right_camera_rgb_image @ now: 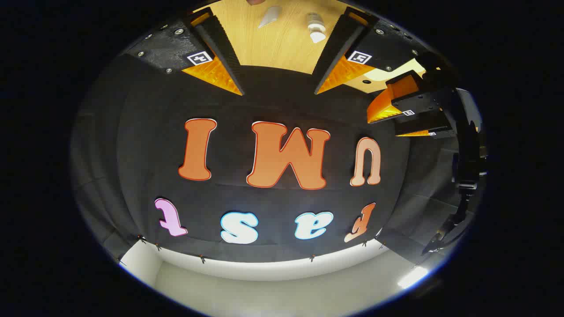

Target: First open the suitcase, pack the skin care products into it, and then close the suitcase.

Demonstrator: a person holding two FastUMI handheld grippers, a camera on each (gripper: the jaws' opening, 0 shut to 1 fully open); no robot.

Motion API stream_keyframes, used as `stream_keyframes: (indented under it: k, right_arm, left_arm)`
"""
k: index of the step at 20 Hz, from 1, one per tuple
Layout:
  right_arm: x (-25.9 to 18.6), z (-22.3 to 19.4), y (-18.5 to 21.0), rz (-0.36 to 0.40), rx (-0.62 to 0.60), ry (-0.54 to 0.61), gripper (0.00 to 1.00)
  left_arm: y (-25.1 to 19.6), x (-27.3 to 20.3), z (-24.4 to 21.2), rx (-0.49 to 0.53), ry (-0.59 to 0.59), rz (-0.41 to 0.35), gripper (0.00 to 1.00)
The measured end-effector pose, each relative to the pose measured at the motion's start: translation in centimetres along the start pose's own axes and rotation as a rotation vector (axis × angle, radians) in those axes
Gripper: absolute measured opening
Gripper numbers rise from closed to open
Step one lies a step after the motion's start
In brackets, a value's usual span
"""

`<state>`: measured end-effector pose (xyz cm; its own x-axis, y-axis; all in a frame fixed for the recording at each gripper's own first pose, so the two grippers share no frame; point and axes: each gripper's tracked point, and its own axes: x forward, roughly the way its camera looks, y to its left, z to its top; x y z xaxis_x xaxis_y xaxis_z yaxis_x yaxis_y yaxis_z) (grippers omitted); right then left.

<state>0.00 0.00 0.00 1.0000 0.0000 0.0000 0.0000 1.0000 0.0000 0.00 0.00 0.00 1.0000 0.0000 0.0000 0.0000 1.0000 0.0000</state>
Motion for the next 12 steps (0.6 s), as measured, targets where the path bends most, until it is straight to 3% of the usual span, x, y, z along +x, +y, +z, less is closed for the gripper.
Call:
stream_keyframes:
  k: [6,12]
  right_arm:
    - [1.0,0.9,1.6,-0.007,-0.002,-0.025,0.95]
    - [1.9,0.7,2.8,0.017,0.003,-0.009,0.95]
  left_arm:
    - [-0.8,0.4,0.1,-0.008,-0.001,-0.063,0.97]
    - [0.6,0.5,0.4,0.019,-0.018,-0.012,1.0]
